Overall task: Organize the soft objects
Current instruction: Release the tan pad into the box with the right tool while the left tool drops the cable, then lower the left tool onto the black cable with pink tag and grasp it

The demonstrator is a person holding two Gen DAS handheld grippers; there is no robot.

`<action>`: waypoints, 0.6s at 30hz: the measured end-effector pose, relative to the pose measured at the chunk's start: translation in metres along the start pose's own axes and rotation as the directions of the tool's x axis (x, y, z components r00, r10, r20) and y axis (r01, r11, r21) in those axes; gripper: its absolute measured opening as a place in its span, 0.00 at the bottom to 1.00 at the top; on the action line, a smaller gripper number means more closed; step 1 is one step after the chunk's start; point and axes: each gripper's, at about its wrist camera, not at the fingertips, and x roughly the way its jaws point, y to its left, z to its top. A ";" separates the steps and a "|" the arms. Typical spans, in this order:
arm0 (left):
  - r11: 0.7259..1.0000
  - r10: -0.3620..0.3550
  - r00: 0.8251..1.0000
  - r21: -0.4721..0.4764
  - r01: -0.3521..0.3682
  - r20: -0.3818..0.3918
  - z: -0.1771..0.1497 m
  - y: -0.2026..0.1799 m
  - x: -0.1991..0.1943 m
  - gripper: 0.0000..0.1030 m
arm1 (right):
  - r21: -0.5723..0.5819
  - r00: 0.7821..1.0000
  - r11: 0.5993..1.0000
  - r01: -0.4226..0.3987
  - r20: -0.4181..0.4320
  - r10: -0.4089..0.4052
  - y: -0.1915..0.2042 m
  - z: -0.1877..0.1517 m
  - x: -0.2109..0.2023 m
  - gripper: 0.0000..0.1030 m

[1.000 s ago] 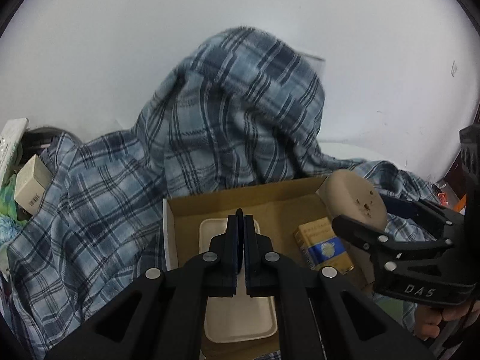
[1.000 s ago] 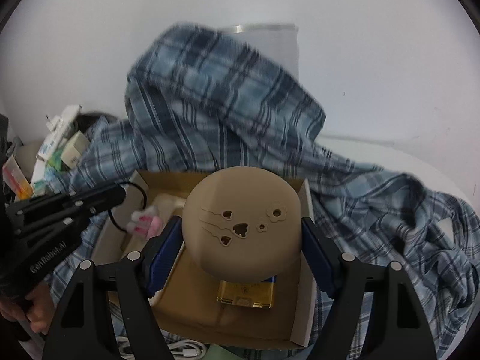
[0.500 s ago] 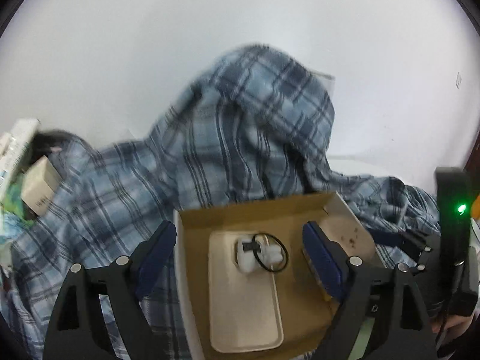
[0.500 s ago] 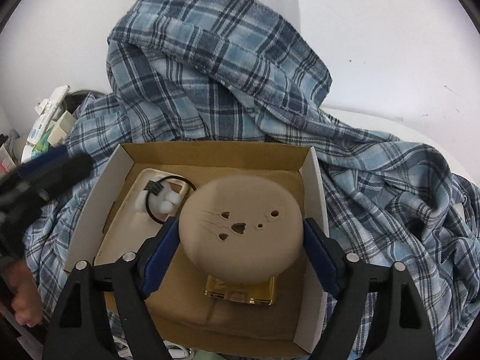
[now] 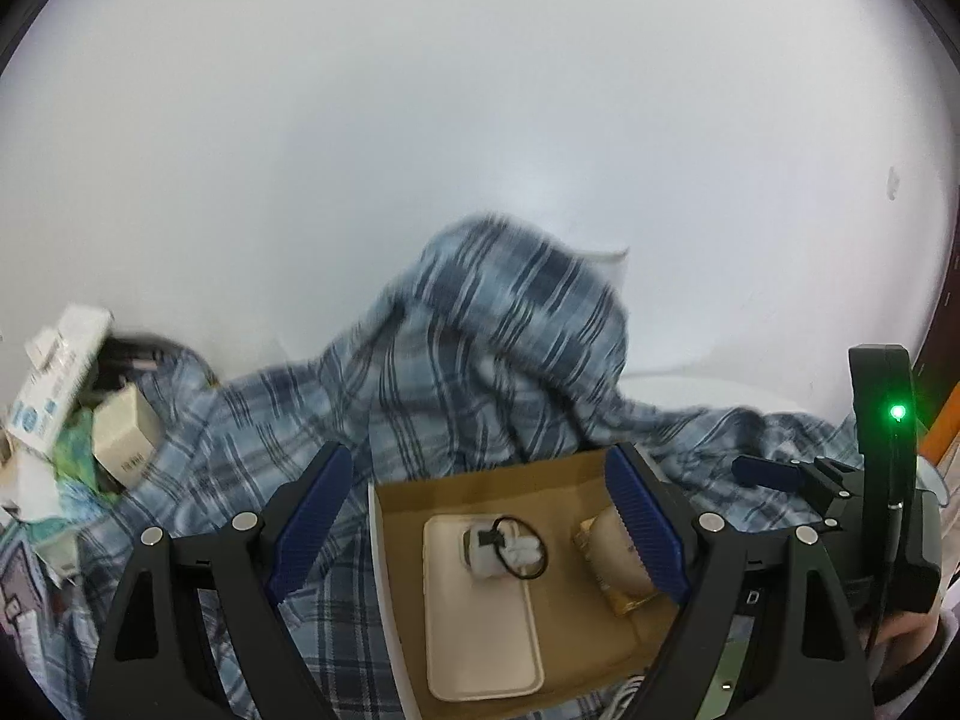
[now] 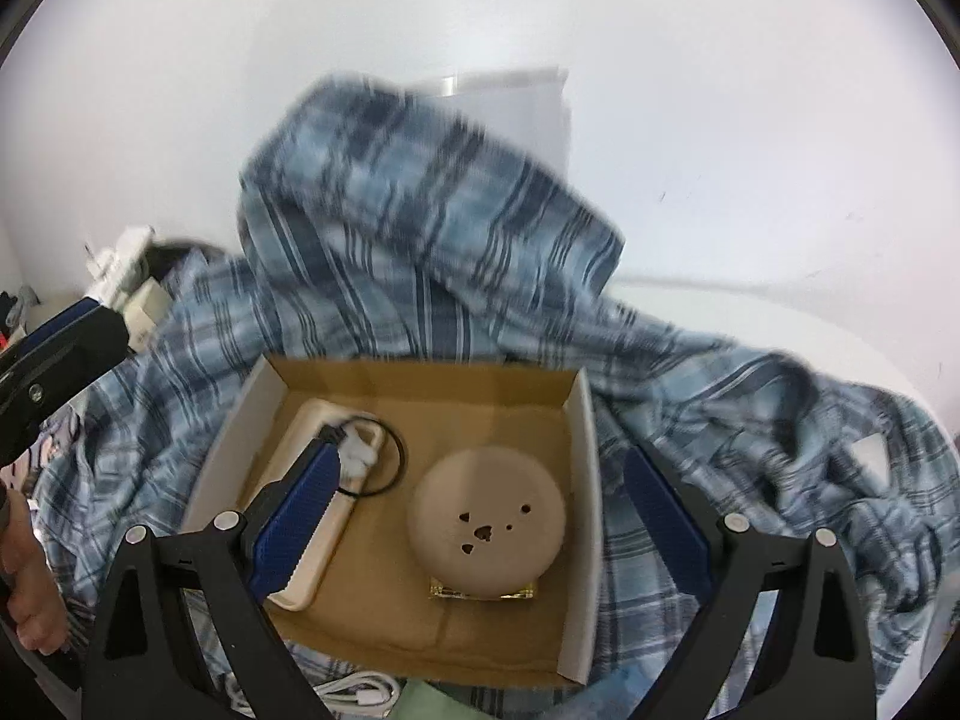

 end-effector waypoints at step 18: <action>0.997 -0.054 0.967 0.061 0.040 0.248 -0.028 -0.025 -0.158 0.86 | -0.051 0.950 0.995 0.081 0.308 -0.061 0.017 -0.060 -0.160 0.92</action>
